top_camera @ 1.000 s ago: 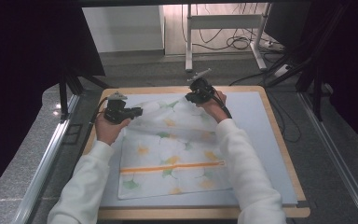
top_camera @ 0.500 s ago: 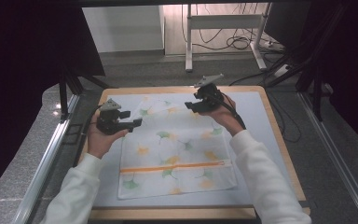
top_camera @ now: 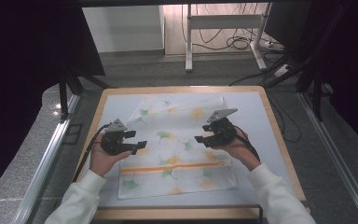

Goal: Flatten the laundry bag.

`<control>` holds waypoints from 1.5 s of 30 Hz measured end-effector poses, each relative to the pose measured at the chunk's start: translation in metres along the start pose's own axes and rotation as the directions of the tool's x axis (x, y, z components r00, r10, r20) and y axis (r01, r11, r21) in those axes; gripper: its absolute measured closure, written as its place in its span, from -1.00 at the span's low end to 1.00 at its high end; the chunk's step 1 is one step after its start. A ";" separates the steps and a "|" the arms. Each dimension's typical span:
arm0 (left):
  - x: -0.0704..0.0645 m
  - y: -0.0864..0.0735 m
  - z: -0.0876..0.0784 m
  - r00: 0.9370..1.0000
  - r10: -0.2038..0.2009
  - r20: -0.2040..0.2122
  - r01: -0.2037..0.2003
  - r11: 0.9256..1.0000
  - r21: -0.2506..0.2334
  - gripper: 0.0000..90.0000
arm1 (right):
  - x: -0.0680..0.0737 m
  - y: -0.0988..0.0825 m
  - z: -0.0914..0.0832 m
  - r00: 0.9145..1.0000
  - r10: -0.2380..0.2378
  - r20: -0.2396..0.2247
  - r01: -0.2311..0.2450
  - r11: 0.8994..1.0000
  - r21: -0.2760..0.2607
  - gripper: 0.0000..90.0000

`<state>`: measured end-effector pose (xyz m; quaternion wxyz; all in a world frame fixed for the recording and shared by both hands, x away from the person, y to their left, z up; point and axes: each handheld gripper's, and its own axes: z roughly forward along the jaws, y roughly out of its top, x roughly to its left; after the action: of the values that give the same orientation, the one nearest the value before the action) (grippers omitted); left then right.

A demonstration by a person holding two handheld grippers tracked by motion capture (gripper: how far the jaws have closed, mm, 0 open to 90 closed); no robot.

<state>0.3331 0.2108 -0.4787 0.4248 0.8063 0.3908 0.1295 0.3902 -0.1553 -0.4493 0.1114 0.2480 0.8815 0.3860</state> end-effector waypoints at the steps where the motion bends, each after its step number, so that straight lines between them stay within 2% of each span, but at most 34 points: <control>1: -0.001 -0.003 0.002 1.000 0.002 0.002 -0.002 1.000 0.008 -0.27 | 0.003 -0.005 0.000 1.000 -0.001 -0.009 0.001 1.000 0.007 -0.08; 6: -0.007 -0.016 0.007 1.000 0.009 0.022 -0.010 0.999 0.044 -0.27 | 0.022 -0.024 -0.002 0.998 0.009 -0.059 -0.008 1.000 0.020 -0.11; 13: -0.016 -0.032 0.015 0.999 -0.002 0.050 -0.002 0.997 0.083 -0.27 | 0.064 -0.044 0.000 0.987 -0.030 -0.160 0.038 0.998 0.045 -0.19; 18: -0.020 -0.037 0.016 0.998 0.001 0.056 -0.006 0.996 0.093 -0.27 | 0.086 -0.053 0.006 0.979 -0.051 -0.199 0.071 0.993 0.093 -0.27; 22: -0.022 -0.041 0.018 0.998 0.004 0.064 -0.011 0.994 0.110 -0.27 | 0.096 -0.056 0.011 0.976 -0.071 -0.207 0.099 0.987 0.128 -0.34; 27: -0.022 -0.043 0.021 0.998 0.005 0.067 -0.013 0.992 0.122 -0.27 | 0.110 -0.055 0.019 0.968 -0.110 -0.224 0.145 0.979 0.146 -0.41; 29: -0.021 -0.043 0.022 0.998 0.004 0.065 -0.012 0.992 0.125 -0.27 | 0.118 -0.055 0.023 0.963 -0.136 -0.231 0.175 0.972 0.155 -0.43; 32: -0.021 -0.044 0.022 0.998 0.004 0.062 -0.012 0.992 0.125 -0.27 | 0.125 -0.055 0.031 0.961 -0.165 -0.223 0.205 0.964 0.169 -0.43; 39: -0.019 -0.044 0.020 0.998 -0.002 0.058 -0.005 0.993 0.119 -0.29 | 0.133 -0.055 0.041 0.955 -0.228 -0.188 0.263 0.946 0.192 -0.41; 45: -0.018 -0.044 0.019 0.998 -0.004 0.058 -0.003 0.993 0.117 -0.30 | 0.133 -0.055 0.044 0.953 -0.246 -0.176 0.281 0.937 0.209 -0.28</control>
<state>0.3086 0.2007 -0.5224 0.3879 0.8333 0.3851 0.0826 0.2745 -0.0896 -0.5202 0.0674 0.1095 0.9516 0.2793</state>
